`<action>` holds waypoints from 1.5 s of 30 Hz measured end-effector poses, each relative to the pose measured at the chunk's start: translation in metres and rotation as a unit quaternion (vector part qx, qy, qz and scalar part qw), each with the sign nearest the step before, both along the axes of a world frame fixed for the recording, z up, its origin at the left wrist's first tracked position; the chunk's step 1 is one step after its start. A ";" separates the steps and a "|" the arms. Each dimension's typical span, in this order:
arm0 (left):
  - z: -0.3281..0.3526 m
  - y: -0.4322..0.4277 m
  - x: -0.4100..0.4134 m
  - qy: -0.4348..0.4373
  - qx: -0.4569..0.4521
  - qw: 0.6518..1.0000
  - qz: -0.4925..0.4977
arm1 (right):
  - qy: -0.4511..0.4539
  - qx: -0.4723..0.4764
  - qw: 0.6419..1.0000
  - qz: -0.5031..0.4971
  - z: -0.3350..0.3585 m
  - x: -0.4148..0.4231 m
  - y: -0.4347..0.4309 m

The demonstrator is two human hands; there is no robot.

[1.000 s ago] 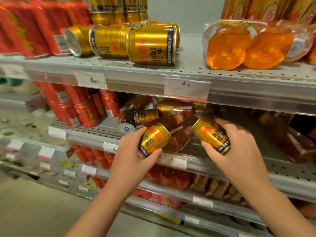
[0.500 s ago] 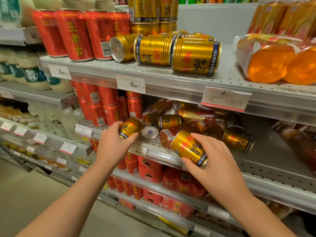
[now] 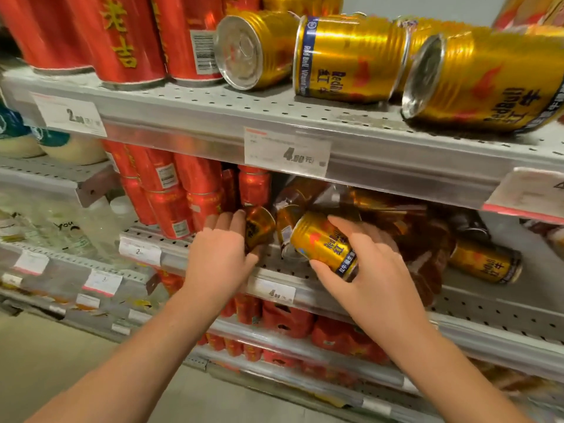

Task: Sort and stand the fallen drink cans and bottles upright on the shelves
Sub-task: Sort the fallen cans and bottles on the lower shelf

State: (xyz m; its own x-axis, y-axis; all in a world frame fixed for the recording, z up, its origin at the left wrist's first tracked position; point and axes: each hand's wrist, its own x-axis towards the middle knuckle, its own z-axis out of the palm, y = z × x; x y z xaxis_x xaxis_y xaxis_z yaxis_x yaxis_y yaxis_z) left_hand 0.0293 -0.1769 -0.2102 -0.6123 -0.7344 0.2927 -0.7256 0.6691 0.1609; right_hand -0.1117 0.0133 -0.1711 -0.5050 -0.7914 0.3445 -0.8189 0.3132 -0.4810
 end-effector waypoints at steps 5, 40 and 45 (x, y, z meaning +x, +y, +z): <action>-0.006 -0.004 -0.001 -0.022 -0.010 0.999 -0.023 | -0.014 0.024 1.000 -0.001 -0.001 0.007 -0.031; 0.035 -0.005 -0.005 0.110 0.112 0.950 -0.271 | 0.047 0.317 0.927 -0.196 0.013 -0.086 -0.021; 0.033 -0.006 -0.005 0.113 0.119 0.944 -0.287 | 0.026 0.387 0.895 -0.219 0.017 -0.094 -0.052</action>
